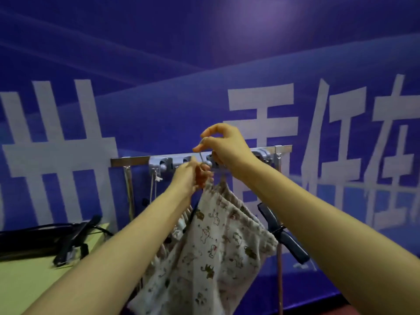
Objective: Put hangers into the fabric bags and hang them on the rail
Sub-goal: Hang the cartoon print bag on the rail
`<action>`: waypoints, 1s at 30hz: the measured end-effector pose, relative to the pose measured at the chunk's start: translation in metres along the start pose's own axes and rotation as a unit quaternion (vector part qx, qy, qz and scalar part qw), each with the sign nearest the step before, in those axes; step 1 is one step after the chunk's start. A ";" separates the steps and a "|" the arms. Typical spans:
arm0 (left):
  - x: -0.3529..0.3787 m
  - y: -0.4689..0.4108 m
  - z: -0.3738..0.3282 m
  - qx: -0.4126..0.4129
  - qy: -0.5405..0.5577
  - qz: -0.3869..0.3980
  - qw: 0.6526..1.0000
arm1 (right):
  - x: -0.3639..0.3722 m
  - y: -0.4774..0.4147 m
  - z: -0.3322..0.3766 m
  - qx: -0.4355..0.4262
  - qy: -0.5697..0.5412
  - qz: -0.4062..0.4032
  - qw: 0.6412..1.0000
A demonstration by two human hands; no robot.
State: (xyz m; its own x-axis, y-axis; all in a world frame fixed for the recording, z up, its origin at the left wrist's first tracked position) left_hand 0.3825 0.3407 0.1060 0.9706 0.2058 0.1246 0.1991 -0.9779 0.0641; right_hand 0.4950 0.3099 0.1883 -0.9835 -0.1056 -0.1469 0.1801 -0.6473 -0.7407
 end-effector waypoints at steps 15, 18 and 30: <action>0.062 -0.015 0.039 -0.016 -0.152 0.015 0.988 | -0.026 -0.019 -0.044 0.037 0.100 -0.034 0.994; 0.058 -0.023 0.029 -0.004 -0.114 -0.006 0.993 | -0.030 -0.024 -0.053 0.081 0.088 -0.002 0.993; 0.111 -0.037 0.050 -0.114 0.120 0.197 0.966 | -0.042 -0.039 -0.088 0.180 0.109 0.049 0.976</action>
State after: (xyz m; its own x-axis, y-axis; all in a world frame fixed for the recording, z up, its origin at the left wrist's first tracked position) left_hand 0.4900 0.3978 0.0675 0.9004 -0.1521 0.4077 -0.2419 -0.9538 0.1784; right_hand 0.5307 0.4058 0.1654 -0.9280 -0.0421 -0.3701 0.2164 -0.8697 -0.4436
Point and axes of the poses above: each hand's wrist, its own y-axis away from the middle knuckle, its own x-axis out of the palm, z = x × y, the point moved 9 cm from there along -y, towards the middle knuckle, and after that the axes turned 15 degrees about -x, right-handed, at the moved point
